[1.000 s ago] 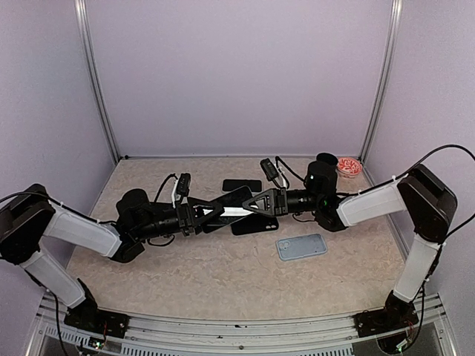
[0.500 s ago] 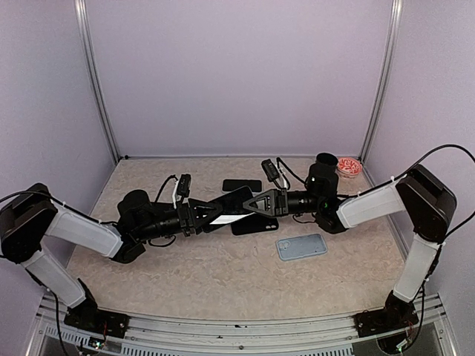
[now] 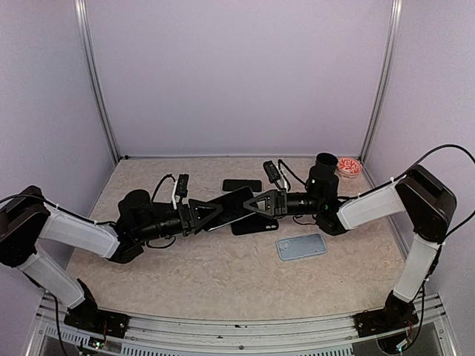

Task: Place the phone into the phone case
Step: Pass from the right arm to the left

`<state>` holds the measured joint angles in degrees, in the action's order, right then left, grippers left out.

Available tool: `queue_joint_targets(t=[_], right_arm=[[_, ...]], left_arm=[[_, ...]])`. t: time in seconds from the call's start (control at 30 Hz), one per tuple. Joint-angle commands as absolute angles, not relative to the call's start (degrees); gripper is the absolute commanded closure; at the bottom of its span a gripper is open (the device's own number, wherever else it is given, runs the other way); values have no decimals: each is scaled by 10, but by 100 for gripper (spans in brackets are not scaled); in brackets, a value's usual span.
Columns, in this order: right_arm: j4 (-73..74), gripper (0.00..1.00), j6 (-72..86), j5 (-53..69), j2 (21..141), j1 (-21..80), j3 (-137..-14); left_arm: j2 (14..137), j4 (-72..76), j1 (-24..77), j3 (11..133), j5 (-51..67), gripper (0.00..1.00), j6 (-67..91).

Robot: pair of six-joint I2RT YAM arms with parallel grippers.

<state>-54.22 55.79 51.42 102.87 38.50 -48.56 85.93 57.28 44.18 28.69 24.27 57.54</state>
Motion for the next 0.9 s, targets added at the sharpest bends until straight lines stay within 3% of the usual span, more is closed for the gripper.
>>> queue_joint_targets(t=[0.0, 0.23, 0.63, 0.87], right_arm=[[-547, 100, 553, 476, 1026, 381, -485], [-546, 100, 554, 471, 1029, 383, -485], [-520, 100, 532, 474, 1025, 382, -487], [-518, 100, 533, 479, 1027, 382, -489]], left_arm=[[843, 570, 450, 295, 237, 40, 558], [851, 576, 451, 299, 240, 51, 560], [855, 578, 451, 304, 246, 84, 559], [849, 578, 447, 301, 247, 95, 557]])
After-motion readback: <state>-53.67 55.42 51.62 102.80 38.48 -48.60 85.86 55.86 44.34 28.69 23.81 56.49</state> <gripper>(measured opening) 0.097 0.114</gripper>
